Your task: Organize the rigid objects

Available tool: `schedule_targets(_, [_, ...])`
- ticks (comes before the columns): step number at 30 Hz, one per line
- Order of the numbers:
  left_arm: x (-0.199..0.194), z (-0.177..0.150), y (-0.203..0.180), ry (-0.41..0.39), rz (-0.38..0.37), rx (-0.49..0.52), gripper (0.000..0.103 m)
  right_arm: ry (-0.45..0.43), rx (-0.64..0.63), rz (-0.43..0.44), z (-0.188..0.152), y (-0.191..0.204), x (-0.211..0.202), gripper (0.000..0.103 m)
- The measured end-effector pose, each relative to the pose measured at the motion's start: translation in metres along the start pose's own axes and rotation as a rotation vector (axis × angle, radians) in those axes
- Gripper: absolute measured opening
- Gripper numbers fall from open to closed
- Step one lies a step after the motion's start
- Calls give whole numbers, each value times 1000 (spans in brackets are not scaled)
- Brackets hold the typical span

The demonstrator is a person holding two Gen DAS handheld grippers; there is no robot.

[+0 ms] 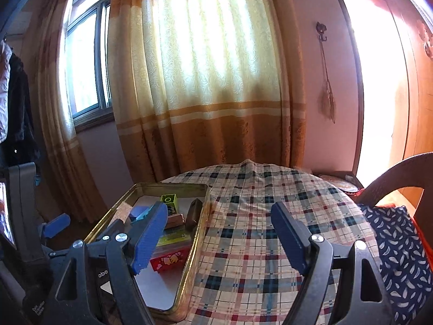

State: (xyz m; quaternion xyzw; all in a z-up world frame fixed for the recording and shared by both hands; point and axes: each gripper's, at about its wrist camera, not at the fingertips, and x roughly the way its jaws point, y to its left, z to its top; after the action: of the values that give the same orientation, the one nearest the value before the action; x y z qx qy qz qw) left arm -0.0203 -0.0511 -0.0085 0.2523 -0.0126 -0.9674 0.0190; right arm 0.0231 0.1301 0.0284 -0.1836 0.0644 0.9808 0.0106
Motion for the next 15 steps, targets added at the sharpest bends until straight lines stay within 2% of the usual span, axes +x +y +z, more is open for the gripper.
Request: schedule_targets(15, [1, 0, -1, 2, 17, 15, 103, -1, -8, 19, -1, 6, -4, 81])
